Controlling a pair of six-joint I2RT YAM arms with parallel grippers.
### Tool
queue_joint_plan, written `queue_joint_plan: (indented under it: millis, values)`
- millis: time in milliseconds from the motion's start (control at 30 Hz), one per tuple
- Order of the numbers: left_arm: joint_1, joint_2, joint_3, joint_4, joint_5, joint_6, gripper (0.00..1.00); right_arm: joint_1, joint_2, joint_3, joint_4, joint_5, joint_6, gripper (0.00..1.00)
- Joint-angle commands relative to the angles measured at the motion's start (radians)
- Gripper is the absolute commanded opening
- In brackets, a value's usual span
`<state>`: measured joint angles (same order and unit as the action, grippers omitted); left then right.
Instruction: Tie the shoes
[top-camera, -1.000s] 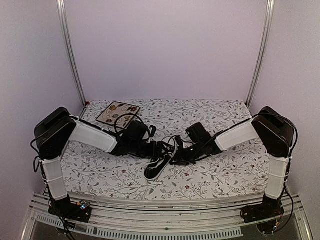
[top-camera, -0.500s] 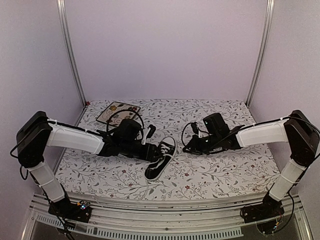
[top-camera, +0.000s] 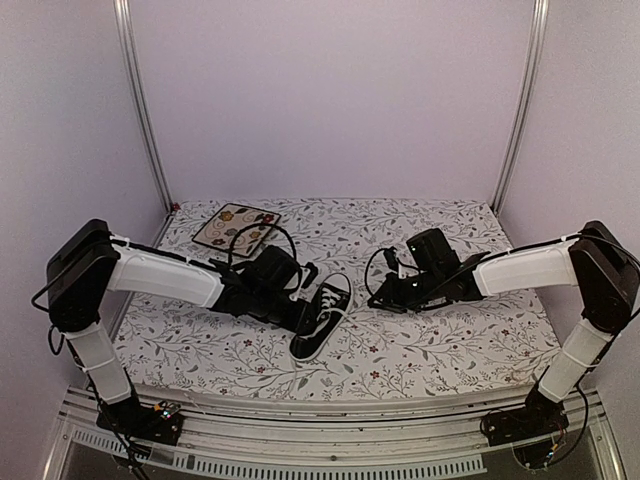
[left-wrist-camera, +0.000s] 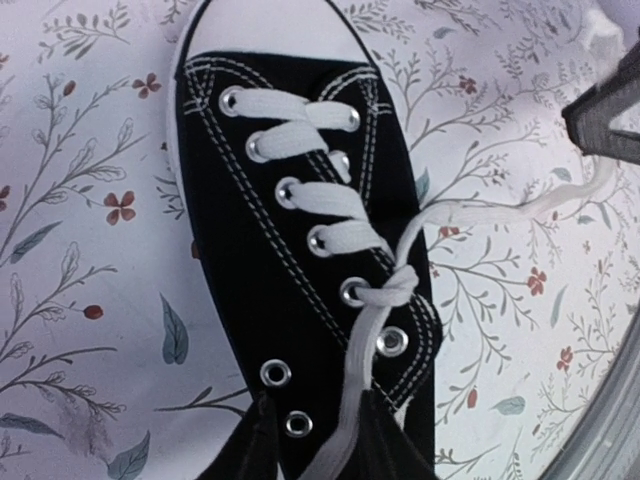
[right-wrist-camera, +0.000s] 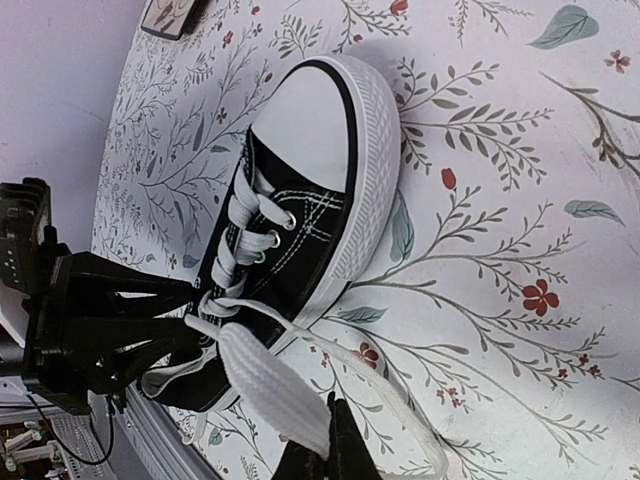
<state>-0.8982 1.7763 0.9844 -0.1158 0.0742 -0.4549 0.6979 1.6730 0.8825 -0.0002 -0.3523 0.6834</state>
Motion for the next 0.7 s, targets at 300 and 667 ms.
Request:
queue_joint_plan:
  millis: [300, 667]
  values:
    - [-0.086, 0.002, 0.011, -0.067, -0.043, -0.006, 0.0, -0.013, -0.082, -0.006, -0.037, 0.037, -0.014, 0.02]
    - [-0.146, -0.093, -0.039, 0.104, 0.025, -0.149, 0.0, -0.035, -0.214, -0.002, -0.136, 0.058, -0.042, 0.02]
